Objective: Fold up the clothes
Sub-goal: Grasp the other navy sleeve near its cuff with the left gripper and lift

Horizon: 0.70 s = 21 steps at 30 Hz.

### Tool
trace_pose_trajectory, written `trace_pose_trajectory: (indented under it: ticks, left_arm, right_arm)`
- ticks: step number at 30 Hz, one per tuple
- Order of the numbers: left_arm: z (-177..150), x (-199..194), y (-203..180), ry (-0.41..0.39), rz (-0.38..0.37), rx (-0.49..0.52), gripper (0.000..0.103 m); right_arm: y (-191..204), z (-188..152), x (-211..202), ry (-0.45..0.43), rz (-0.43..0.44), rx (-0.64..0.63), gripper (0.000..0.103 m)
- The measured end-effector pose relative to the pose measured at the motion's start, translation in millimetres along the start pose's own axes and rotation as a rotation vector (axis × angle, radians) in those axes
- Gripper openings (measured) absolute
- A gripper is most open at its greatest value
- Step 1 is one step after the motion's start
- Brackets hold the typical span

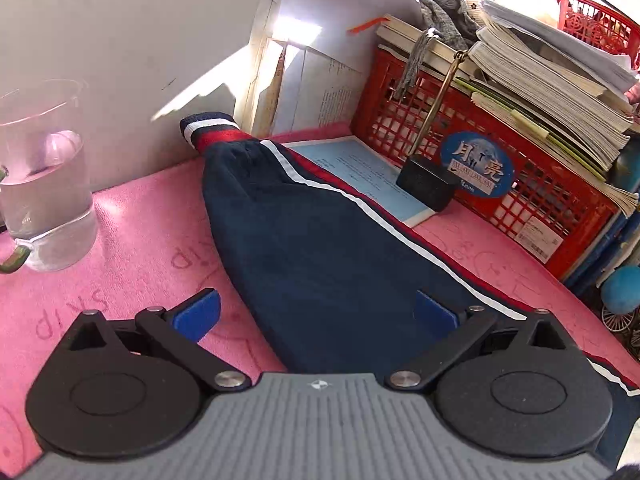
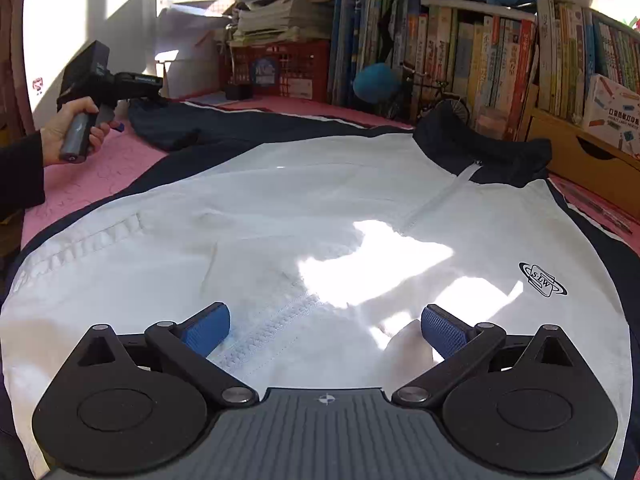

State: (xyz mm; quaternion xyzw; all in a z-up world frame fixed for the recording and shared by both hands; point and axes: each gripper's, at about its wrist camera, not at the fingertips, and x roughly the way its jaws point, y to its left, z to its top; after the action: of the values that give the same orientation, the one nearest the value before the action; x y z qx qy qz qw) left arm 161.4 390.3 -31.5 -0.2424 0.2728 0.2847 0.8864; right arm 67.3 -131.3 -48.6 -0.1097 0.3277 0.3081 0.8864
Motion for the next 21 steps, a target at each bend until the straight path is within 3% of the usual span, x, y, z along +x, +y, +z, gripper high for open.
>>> trace_pose_trajectory:
  ticks: [2,4,5,6,9,11,17,19,21]
  left_arm:
    - [4,12,0,-0.014,0.01,-0.02,0.101]
    - [8,18,-6,-0.04,0.045,-0.004,0.085]
    - [10,21,-9,-0.042,0.067,0.009,0.061]
    - [11,22,-13,-0.043,0.09,0.032,0.027]
    - [11,14,-28,-0.089,0.101,0.079,0.005]
    - [9,-2,-44,-0.152,0.058,0.145,0.004]
    - [-25,-93,-145,-0.301,-0.278,0.592,0.004]
    - [-54,-124,-174,-0.287,-0.418,0.703,0.005]
    - [-91,-151,-204,-0.258,-0.541,0.834,0.008]
  right_arm:
    - [-2,0,0,0.006,0.007,0.015,0.103]
    - [-2,-1,1,0.007,0.008,0.015,0.103]
    - [-1,-1,0,0.007,0.009,0.015,0.103]
    - [-1,0,0,0.008,0.009,0.015,0.103]
    - [-2,0,-1,0.008,0.011,0.016,0.103]
    - [-3,0,-1,0.008,0.012,0.016,0.103]
    - [-3,0,-1,0.005,0.012,0.019,0.103]
    - [-8,0,-4,-0.006,0.009,0.048,0.103]
    - [-25,-5,-10,-0.035,0.015,0.155,0.103]
